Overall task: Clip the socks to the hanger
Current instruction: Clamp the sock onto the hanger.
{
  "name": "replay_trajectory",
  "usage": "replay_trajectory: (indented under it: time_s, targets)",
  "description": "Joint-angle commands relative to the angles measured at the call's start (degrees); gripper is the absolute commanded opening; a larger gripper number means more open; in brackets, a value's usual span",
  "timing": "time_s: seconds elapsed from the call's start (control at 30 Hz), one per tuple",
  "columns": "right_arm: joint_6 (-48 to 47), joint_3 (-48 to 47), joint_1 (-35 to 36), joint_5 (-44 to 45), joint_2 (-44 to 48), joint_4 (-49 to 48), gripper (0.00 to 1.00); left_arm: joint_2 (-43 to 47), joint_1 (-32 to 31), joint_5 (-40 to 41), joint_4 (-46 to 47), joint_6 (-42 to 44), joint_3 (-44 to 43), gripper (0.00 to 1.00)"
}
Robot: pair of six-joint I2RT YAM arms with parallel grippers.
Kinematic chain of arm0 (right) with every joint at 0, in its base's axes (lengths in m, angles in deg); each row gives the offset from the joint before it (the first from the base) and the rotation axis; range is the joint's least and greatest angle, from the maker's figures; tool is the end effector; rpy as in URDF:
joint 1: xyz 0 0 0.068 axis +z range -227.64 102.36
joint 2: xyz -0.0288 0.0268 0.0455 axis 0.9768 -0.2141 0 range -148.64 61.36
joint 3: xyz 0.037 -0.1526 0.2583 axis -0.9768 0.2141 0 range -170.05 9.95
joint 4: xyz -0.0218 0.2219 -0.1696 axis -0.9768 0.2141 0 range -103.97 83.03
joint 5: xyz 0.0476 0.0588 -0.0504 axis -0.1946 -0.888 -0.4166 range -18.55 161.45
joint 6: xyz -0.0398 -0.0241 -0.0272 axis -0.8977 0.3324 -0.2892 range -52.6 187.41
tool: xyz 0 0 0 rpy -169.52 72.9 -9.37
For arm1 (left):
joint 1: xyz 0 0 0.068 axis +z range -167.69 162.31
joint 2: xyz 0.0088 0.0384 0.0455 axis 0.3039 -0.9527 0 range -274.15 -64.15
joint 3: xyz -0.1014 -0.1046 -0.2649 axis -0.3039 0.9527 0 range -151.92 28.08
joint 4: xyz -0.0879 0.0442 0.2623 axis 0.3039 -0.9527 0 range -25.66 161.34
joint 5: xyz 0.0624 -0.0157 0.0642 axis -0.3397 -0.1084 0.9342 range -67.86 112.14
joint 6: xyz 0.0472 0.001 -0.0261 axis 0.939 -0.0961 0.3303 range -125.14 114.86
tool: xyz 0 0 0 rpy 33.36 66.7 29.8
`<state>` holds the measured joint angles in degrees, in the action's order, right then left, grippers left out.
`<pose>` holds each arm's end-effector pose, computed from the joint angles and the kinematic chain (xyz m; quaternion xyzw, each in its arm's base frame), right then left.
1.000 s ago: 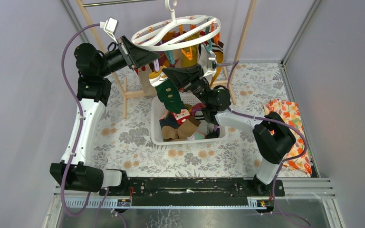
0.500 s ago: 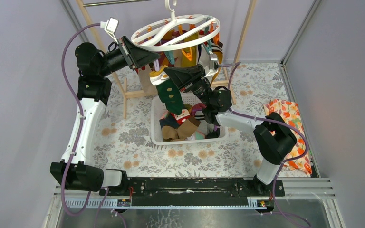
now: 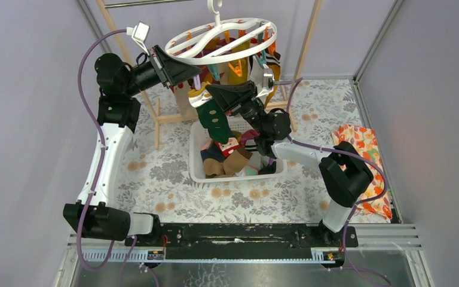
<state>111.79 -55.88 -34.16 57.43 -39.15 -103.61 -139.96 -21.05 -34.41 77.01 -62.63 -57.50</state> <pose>0.2756 0.2731 0.3904 -0.1140 0.2997 0.6831 0.6562 0.2868 -0.0466 0.5279 0.0929 0.6466 -0.6022 0.4590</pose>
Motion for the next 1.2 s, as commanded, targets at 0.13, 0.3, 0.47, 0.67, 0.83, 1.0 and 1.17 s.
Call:
replay_trajectory:
  time_s: [0.13,0.3,0.47,0.67,0.83,1.0,1.17]
  targets:
    - [-4.51,-1.81,0.35,3.21,3.78,-1.07,0.00,0.32,-0.34,-4.00,0.14,-0.59,-1.75,0.00]
    - [-3.36,-2.43,0.45,3.18,3.59,-2.04,0.00,0.21,-0.29,-3.83,-0.20,-0.05,-1.56,0.00]
    - [-1.85,-3.29,0.53,2.64,2.89,-3.10,0.00,0.18,-0.34,-3.80,-0.79,0.59,-1.98,0.00]
    - [-1.63,-4.39,0.46,2.70,2.55,-3.30,0.00,0.19,-0.34,-3.83,-1.25,1.10,-2.10,0.00]
    - [-3.29,-4.94,0.55,2.46,2.72,-1.80,0.00,0.18,-0.31,-4.00,-1.45,1.14,-2.43,0.00]
    - [-3.51,-5.99,0.55,2.77,1.79,-1.29,0.00,0.22,-0.34,-4.21,-1.19,0.73,-2.56,0.00]
    - [-2.97,-7.69,0.85,2.89,0.57,-2.09,0.00,0.27,-0.34,-4.10,-1.11,0.76,-2.67,0.00]
